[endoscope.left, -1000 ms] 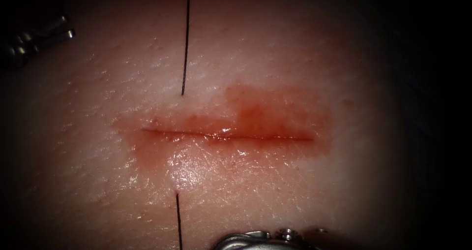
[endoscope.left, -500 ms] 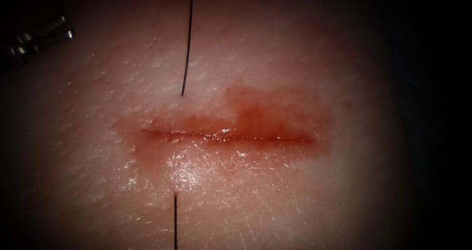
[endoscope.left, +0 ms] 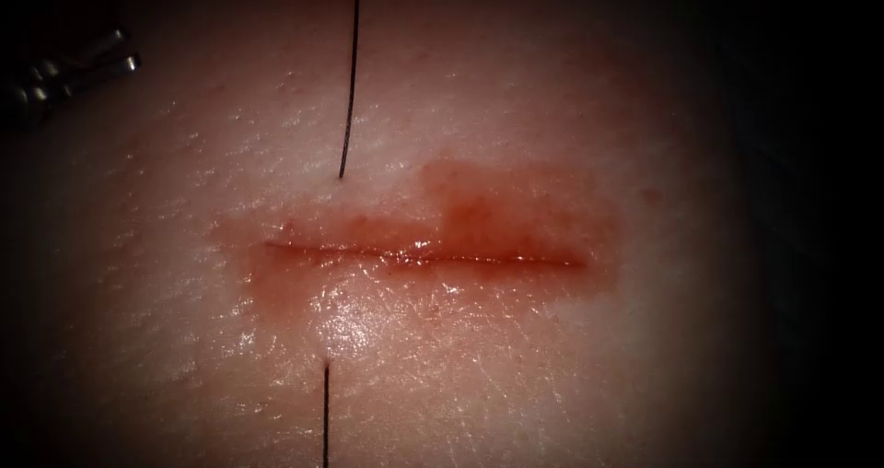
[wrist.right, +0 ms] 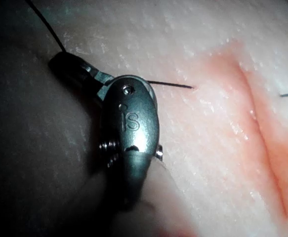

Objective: Wound Closure
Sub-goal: Pull the suture through the cut until a short tail remains on top

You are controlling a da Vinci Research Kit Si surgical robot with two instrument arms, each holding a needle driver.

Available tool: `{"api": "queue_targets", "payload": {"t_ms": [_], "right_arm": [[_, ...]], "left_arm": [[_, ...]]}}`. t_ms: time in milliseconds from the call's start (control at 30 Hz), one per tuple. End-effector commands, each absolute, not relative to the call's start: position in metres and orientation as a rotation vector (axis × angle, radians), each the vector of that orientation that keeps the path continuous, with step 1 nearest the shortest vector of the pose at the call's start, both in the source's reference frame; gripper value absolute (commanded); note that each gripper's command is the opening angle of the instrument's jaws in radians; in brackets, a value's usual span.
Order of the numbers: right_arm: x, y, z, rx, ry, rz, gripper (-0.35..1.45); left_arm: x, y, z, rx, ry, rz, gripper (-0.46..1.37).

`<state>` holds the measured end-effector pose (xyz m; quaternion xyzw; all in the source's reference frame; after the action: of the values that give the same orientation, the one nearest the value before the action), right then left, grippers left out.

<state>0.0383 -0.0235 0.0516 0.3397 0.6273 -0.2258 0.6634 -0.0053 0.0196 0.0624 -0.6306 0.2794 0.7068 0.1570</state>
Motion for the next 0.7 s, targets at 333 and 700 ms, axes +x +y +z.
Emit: {"api": "queue_targets", "payload": {"t_ms": [333,700], "right_arm": [[0.0352,-0.018,0.051,0.642,1.451,-0.244,1.35],[0.0308,-0.012,0.051,0.47,1.496,-0.17,1.26]], "left_arm": [[-0.0053,0.02,0.062,-1.807,0.795,2.027,-0.35],[-0.0053,0.02,0.062,-1.808,0.796,2.027,-0.35]]}}
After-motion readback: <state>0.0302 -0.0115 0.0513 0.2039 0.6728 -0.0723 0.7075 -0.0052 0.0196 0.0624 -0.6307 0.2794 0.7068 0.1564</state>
